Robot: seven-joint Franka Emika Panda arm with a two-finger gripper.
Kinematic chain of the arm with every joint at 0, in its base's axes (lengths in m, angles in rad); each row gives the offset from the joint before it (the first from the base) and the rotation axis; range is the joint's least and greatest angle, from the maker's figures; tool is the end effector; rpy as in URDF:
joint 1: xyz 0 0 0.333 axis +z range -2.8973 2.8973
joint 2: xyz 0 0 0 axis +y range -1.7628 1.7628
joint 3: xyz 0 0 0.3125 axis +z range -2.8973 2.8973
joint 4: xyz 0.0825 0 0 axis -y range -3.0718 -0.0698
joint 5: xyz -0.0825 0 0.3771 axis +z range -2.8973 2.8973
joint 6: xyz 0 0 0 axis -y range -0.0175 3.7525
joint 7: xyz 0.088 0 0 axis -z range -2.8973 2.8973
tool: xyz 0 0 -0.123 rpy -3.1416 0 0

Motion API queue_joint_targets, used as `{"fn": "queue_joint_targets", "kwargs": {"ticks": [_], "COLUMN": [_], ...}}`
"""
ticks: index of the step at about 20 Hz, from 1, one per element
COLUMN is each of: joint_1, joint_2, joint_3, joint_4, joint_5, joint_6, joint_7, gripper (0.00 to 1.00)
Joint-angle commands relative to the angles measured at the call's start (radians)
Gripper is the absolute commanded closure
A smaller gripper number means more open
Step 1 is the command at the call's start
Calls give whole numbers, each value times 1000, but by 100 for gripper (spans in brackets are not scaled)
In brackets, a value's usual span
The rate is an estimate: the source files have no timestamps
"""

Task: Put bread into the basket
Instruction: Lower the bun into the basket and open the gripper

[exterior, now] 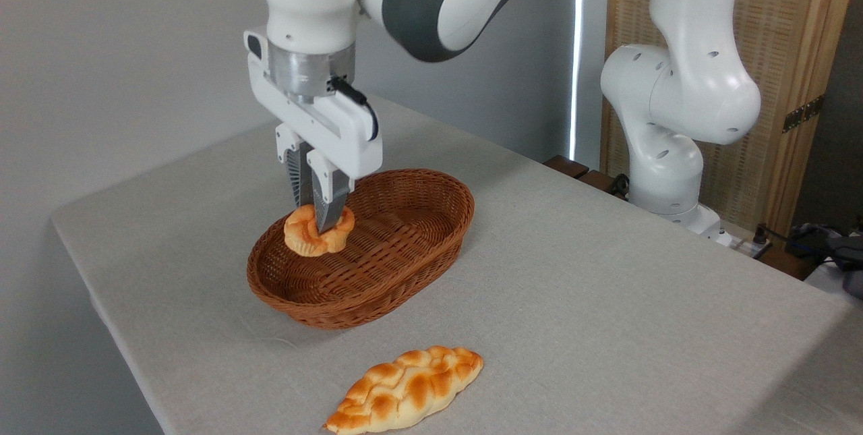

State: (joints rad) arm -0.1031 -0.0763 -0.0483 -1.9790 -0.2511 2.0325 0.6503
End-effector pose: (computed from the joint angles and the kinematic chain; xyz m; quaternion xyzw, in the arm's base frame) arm 0.5368 -0.1003 0.4974 0.9306 -0.3419 0.0905 0.0942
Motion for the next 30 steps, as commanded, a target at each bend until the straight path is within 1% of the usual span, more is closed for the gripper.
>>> {"fn": "queue_joint_targets", "kwargs": {"ticks": [1, 3, 4, 5, 6, 8, 10, 11, 25, 26, 27, 28, 29, 30], "joint_1": [-3, -3, -3, -3, -3, -3, -3, -3, -1, -1, -1, -1, -1, -1], "joint_2": [20, 23, 26, 32, 41, 44, 46, 47, 43, 36, 33, 32, 24, 24], "joint_3": [-21, -27, -42, -45, -48, -48, -48, -48, -45, -45, -48, -50, -50, -50], "joint_4": [12, 9, 9, 8, 9, 9, 8, 6, 9, 12, 15, 17, 26, 34], "joint_5": [-2, 19, 30, 35, 36, 38, 38, 38, 42, 50, 82, 104, 140, 153], "joint_6": [6, -2, -2, -3, -2, -2, -3, -5, -5, -6, -5, -6, -6, -6], "joint_7": [-14, -14, -15, -17, -18, -18, -18, -18, -17, -17, -15, -15, -15, -15], "gripper": [55, 53, 50, 47, 42, 36, 19, 0, 0, 0, 0, 0, 0, 0]}}
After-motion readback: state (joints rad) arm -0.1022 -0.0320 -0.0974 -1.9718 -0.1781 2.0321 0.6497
